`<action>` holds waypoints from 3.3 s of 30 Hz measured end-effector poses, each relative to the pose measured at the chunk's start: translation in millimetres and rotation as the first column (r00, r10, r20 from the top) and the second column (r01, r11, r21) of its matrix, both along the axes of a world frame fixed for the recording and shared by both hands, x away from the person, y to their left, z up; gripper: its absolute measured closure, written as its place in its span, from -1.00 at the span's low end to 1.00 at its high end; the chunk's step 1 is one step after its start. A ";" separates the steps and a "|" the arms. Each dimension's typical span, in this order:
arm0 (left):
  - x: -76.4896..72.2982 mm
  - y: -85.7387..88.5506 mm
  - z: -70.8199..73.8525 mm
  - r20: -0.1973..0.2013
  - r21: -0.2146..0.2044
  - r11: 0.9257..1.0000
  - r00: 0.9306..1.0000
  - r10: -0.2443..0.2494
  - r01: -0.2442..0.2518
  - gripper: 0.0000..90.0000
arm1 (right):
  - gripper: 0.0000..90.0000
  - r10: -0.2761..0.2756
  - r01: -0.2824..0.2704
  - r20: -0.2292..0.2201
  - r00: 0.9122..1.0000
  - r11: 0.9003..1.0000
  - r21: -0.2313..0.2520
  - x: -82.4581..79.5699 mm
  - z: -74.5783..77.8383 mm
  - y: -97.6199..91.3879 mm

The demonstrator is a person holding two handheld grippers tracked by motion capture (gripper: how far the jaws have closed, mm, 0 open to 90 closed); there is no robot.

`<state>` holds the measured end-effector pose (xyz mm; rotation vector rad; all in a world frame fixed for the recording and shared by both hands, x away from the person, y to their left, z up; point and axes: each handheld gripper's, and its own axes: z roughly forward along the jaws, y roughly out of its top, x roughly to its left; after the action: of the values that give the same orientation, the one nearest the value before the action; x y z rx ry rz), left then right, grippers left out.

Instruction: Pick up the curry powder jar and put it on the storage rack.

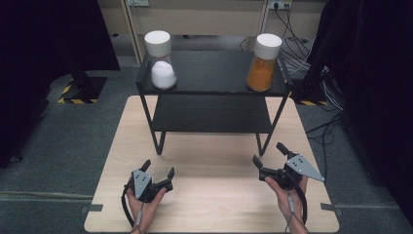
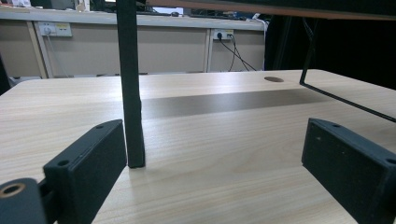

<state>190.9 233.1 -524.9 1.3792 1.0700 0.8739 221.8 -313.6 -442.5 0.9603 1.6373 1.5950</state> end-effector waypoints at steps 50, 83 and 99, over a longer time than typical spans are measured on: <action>0.2 0.2 0.2 -0.001 0.000 1.000 1.000 -0.002 0.002 -0.87 | -0.99 -0.030 0.028 -0.147 0.989 0.999 -0.019 -4.8 -49.3 -8.8; 0.4 0.5 0.6 -0.005 -0.003 1.000 1.000 -0.004 0.004 -0.87 | -0.98 -0.017 0.002 -0.154 0.988 0.995 -0.097 -4.8 -51.4 -5.0; 0.8 0.7 1.2 -0.010 -0.005 1.000 1.000 -0.004 0.004 -0.87 | -0.98 -0.013 0.001 -0.143 0.990 0.996 -0.084 -5.7 -54.1 -7.4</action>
<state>191.7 233.7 -523.7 1.3821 1.0762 0.8618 216.0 -321.0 -496.5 1.0569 1.7815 1.4696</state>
